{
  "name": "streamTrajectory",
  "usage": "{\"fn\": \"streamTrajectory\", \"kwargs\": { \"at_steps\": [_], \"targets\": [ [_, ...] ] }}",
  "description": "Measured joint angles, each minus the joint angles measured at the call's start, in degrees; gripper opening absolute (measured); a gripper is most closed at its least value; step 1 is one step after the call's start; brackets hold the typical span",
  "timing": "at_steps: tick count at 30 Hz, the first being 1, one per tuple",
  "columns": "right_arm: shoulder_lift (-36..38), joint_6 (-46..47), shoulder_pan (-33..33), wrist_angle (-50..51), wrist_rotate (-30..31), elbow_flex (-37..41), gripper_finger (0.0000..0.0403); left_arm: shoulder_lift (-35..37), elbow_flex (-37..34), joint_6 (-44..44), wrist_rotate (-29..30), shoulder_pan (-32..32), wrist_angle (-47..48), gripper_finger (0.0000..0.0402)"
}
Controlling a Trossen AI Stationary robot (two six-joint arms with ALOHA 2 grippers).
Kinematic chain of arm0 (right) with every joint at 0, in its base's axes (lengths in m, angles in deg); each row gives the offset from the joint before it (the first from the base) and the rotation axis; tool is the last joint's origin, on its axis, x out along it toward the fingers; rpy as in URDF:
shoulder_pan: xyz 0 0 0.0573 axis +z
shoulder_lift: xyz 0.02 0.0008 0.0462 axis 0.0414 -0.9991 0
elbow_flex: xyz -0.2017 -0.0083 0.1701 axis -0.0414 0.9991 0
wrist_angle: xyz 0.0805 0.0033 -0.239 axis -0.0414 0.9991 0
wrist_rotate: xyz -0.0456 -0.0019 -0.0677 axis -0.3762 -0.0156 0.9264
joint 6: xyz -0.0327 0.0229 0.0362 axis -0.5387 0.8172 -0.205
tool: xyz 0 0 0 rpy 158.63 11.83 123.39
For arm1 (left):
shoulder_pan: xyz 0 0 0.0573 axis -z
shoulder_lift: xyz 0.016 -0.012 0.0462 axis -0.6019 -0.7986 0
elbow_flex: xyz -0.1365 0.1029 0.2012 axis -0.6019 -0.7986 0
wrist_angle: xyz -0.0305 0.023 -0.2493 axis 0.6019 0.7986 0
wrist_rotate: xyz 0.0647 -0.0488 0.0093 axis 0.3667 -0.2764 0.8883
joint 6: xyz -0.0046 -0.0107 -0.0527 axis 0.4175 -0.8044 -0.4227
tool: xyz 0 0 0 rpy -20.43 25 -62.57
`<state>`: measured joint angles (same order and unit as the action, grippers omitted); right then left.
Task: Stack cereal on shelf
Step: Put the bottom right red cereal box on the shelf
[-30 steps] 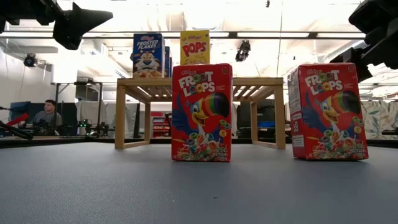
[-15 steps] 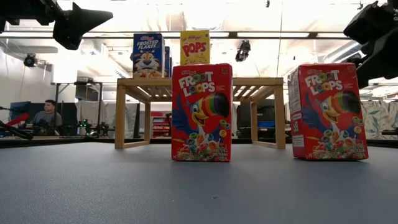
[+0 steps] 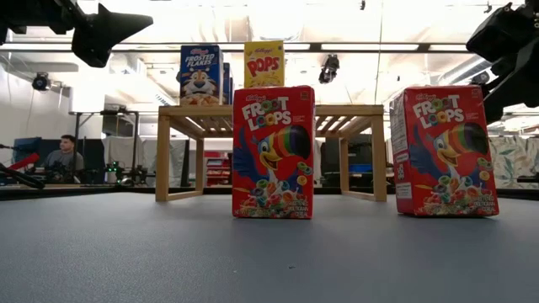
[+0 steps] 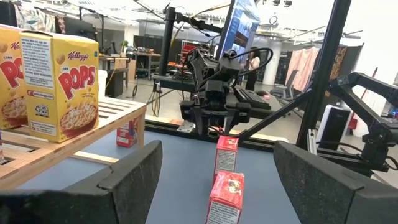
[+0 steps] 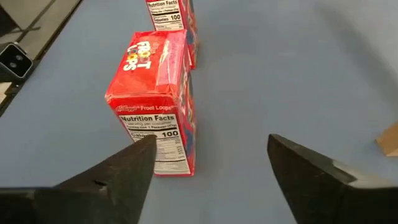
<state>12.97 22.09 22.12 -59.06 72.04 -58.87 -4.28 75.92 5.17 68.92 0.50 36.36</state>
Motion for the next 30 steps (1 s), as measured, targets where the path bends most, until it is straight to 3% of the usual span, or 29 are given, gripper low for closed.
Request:
{"fn": "streamTrajectory", "kwargs": {
  "at_steps": [8, 18, 30],
  "targets": [
    [0.0, 0.0, 0.0, 1.3, -0.2, 0.0, 0.0356, 0.0, 0.0, -1.4, 0.0, 0.0, 0.4, 0.0292],
    [0.0, 0.1, 0.0, 3.3, -4.5, 0.0, 0.0353, 0.0, 0.0, -1.4, 0.0, 0.0, 0.7, 0.0292],
    [-1.1, -1.1, 0.0, 3.2, -4.2, 0.0, 0.0352, 0.0, 0.0, -1.4, 0.0, 0.0, 1.1, 0.0292]
  ]
}}
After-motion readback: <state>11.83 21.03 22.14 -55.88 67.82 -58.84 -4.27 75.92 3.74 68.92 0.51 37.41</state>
